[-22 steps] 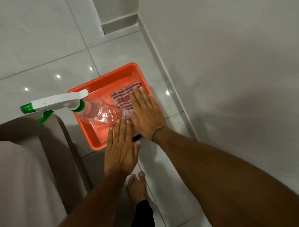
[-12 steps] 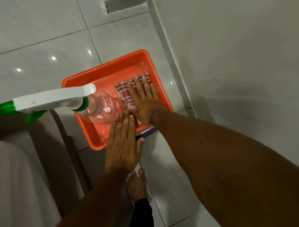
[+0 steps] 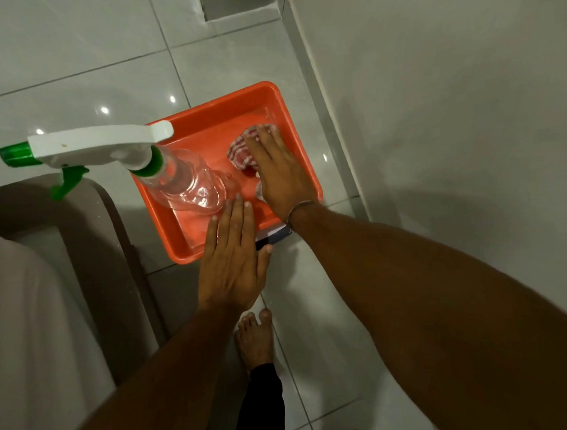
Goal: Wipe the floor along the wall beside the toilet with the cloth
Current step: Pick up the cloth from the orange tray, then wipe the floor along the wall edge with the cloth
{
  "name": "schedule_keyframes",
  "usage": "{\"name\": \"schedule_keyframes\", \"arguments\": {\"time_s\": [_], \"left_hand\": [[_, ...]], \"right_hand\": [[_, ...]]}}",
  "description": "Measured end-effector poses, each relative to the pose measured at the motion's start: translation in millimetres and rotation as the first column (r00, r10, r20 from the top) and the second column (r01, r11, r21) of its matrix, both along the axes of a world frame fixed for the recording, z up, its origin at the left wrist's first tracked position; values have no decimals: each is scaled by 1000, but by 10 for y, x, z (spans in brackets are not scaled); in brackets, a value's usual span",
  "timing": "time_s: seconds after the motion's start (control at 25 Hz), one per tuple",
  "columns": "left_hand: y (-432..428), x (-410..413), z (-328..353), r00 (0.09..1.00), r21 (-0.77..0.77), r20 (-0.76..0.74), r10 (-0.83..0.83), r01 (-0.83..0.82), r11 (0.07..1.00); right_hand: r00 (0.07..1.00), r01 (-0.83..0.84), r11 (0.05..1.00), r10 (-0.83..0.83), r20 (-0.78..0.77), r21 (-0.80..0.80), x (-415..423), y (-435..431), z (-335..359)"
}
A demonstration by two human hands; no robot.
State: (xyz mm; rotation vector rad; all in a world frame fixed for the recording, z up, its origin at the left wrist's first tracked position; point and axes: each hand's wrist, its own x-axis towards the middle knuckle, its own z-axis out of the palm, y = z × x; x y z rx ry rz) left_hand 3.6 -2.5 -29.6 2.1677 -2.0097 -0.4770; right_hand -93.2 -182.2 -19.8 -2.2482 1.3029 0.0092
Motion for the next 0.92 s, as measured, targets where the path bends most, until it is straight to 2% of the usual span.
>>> {"name": "schedule_keyframes", "arguments": {"time_s": [0.12, 0.24, 0.36, 0.44, 0.6, 0.72, 0.84, 0.92], "left_hand": [[153, -178, 204, 1000, 25, 23, -12, 12, 1000], [434, -504, 372, 999, 81, 38, -27, 24, 996], [885, -971, 444, 998, 113, 51, -31, 25, 993], [1233, -1322, 380, 998, 143, 63, -22, 13, 990], [1888, -1943, 26, 996, 234, 89, 12, -32, 972], [2328, -2418, -444, 998, 281, 36, 42, -51, 958], [2504, -2697, -964, 999, 258, 5, 54, -53, 965], [2467, -2779, -1324, 999, 234, 3, 34, -33, 972]], "right_hand": [[985, 56, 993, -37, 170, -108, -166, 283, 376], [961, 111, 984, -69, 269, -142, -547, 656, 719], [950, 169, 976, -126, 285, -135, -1181, 1164, 905], [963, 173, 974, -136, 231, -148, -1630, 1564, 841], [985, 140, 988, -132, 110, -71, -2406, 2359, 375], [995, 95, 995, -95, 18, 13, -2917, 2818, -260], [998, 62, 997, -61, -23, 40, -3229, 2963, -887], [996, 67, 998, -67, -64, -5, -3314, 2968, -1294]]}}
